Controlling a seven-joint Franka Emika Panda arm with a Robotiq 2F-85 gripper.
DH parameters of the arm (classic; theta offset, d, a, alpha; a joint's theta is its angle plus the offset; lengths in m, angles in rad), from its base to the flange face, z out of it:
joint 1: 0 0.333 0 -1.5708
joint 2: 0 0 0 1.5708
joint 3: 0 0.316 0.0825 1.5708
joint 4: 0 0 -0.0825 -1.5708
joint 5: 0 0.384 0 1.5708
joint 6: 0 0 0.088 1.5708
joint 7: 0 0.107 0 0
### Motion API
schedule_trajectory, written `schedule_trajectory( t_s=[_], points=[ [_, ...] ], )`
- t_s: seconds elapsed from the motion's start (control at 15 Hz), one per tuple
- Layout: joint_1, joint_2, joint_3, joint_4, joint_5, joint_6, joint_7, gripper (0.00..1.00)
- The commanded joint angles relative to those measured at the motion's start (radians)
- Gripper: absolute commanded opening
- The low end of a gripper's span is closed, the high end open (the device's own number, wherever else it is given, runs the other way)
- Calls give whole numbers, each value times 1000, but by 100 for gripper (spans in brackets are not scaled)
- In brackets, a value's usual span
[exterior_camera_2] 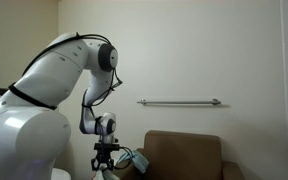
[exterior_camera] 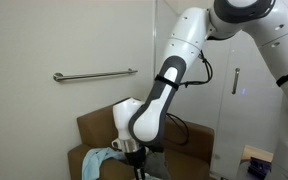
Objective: Pick up all the clothes and place them on the sofa arm
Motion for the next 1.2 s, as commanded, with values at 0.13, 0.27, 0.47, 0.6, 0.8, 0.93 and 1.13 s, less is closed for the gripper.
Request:
schedule_trajectory(
  t_s=[0.13, 0.27, 0.47, 0.6, 0.8, 0.93, 1.13],
  points=[
    [31, -267, -16, 40, 24, -323, -1, 2],
    [42, -363, -22, 62, 37, -425, 23, 3],
    [46, -517, -43, 78, 113, -534, 72, 2],
    [46, -624, -68, 80, 175, -597, 110, 2],
    [45, -729, -111, 100, 223, -688, 164, 2],
    [44, -736, -128, 115, 208, -730, 176, 2],
    [54, -736, -132, 114, 194, -702, 143, 1]
  ],
)
